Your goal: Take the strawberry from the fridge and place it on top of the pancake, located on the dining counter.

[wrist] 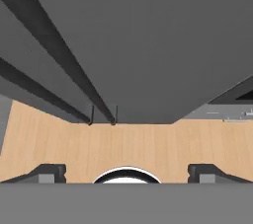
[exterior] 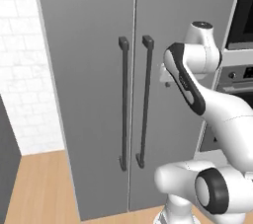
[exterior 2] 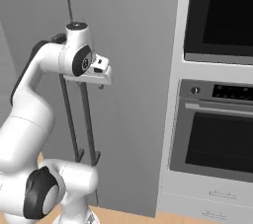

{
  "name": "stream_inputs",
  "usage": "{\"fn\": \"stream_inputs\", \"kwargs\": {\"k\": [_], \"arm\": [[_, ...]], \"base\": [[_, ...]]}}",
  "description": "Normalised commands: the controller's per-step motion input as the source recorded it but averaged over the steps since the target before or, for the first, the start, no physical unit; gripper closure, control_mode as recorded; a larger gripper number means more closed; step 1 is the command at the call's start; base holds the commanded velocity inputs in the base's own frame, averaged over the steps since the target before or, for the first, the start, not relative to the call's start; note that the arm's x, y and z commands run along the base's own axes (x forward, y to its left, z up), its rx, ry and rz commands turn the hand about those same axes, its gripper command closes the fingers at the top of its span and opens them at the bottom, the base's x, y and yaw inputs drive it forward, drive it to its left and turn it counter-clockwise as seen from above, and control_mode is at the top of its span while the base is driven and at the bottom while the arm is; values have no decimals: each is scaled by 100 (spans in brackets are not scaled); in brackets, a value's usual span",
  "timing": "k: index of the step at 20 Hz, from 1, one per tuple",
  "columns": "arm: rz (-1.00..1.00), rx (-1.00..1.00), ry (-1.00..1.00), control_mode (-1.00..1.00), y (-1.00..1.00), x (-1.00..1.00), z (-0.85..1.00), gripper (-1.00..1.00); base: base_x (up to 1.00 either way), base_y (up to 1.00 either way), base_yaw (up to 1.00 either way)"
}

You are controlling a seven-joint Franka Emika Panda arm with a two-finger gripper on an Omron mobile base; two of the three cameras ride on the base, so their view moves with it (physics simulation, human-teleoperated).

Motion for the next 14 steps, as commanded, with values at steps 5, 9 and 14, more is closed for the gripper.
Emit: {"fn": "stream_inputs", "kwargs": {"k": [5,9,14], "arm": [[0,0,0,100,0,0,0,-100],[0,0,0,100,0,0,0,-100],[0,0,0,100,0,0,0,-100]], "base": [[-14,66,0],[-20,37,0],[-49,-2,0]]}}
